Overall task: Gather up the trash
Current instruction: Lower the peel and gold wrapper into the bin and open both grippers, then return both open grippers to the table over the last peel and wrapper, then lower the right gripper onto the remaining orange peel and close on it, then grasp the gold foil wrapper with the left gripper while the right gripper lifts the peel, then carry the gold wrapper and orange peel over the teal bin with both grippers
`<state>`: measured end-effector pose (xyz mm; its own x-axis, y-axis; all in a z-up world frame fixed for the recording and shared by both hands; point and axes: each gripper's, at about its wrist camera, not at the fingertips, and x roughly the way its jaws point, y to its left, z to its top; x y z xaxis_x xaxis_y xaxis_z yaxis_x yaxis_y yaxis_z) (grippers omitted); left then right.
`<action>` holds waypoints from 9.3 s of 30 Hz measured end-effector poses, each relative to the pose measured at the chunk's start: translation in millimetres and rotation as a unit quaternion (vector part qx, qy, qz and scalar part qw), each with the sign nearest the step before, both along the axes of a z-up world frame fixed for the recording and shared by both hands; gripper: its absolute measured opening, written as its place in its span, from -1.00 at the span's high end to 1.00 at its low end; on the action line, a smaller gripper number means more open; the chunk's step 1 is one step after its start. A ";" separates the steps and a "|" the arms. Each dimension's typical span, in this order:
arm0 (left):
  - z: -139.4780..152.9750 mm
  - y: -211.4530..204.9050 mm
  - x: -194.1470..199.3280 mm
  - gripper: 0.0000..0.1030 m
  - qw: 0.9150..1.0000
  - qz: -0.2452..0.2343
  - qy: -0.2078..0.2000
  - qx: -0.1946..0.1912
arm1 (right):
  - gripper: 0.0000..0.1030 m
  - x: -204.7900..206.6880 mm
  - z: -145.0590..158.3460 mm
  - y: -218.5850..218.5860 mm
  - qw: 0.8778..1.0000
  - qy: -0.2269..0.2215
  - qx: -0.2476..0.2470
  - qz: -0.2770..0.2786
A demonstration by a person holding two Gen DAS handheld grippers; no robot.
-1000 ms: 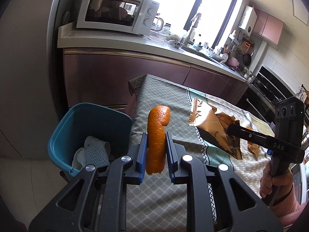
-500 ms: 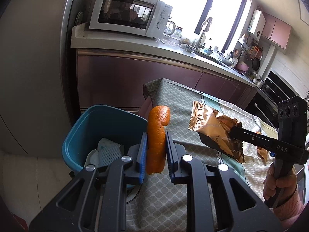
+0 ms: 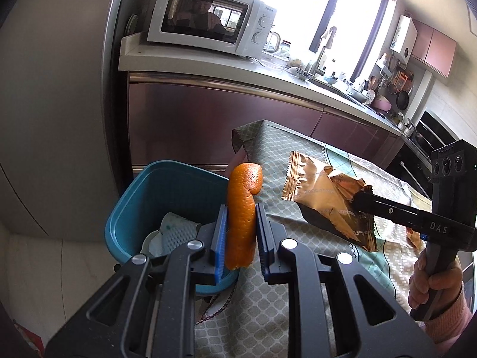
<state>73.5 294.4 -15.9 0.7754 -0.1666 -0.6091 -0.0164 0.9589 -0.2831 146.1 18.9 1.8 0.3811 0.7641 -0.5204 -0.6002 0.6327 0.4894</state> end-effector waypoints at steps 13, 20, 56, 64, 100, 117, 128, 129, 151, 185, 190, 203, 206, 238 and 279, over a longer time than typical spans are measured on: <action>-7.6 10.2 4.4 0.64 1.000 0.021 0.008 0.000 | 0.83 8.2 0.2 24.5 1.000 0.000 -0.009 0.019; -12.5 13.7 10.3 0.64 0.999 0.029 0.016 0.001 | 0.83 15.5 -1.7 35.8 1.000 0.003 -0.016 0.024; -47.6 24.0 42.2 0.63 0.997 0.055 0.054 -0.003 | 0.83 41.2 -22.2 77.8 0.998 0.031 -0.057 0.027; -58.5 28.8 48.5 0.63 0.996 0.060 0.070 -0.004 | 0.83 46.3 -26.8 86.3 0.997 0.035 -0.062 0.027; -98.6 24.0 87.8 0.55 0.991 0.069 0.116 0.004 | 0.58 59.7 -50.3 128.4 0.993 0.036 -0.108 0.034; -51.0 -0.3 57.6 0.39 0.999 0.017 0.038 -0.002 | 0.32 35.4 -23.7 73.7 0.998 0.007 -0.062 0.020; -10.9 -91.0 40.4 0.19 0.993 -0.118 -0.014 -0.002 | 0.18 -14.1 -3.5 -58.5 0.997 -0.018 -0.041 -0.069; -9.9 -103.4 40.7 0.19 0.991 -0.133 -0.015 -0.001 | 0.16 -19.1 -2.4 -74.0 0.995 -0.019 -0.040 -0.087; -43.2 -383.7 60.4 0.16 0.930 -0.364 0.057 0.013 | 0.04 -47.0 -44.8 -335.1 0.930 0.033 -0.043 -0.365; -73.1 -407.3 111.5 0.08 0.930 -0.340 0.138 0.000 | 0.09 -4.0 -52.4 -334.9 0.943 0.071 -0.002 -0.325; -74.2 -408.1 114.1 0.27 0.932 -0.332 0.143 0.002 | 0.09 13.2 -61.7 -335.0 0.940 0.090 -0.002 -0.330; -78.3 -401.8 106.0 0.87 0.931 -0.332 0.150 -0.027 | 0.75 -7.1 -76.9 -350.0 0.935 0.105 0.052 -0.334; -75.0 -398.2 103.1 0.79 0.930 -0.336 0.145 -0.031 | 0.77 -18.0 -72.5 -357.4 0.933 0.098 0.066 -0.340; -59.9 -392.7 86.1 0.82 0.924 -0.362 0.118 -0.041 | 0.79 -69.7 -71.3 -354.7 0.938 0.085 0.055 -0.332; 24.4 -212.9 26.0 0.86 0.972 -0.234 -0.013 0.003 | 0.79 -45.8 3.1 -206.5 0.980 -0.004 0.054 -0.190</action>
<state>99.5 81.5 8.5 0.6311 -0.5017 -0.5917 0.4289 0.8612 -0.2727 100.3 -187.6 4.9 0.6527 0.6163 -0.4407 -0.3346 0.7563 0.5622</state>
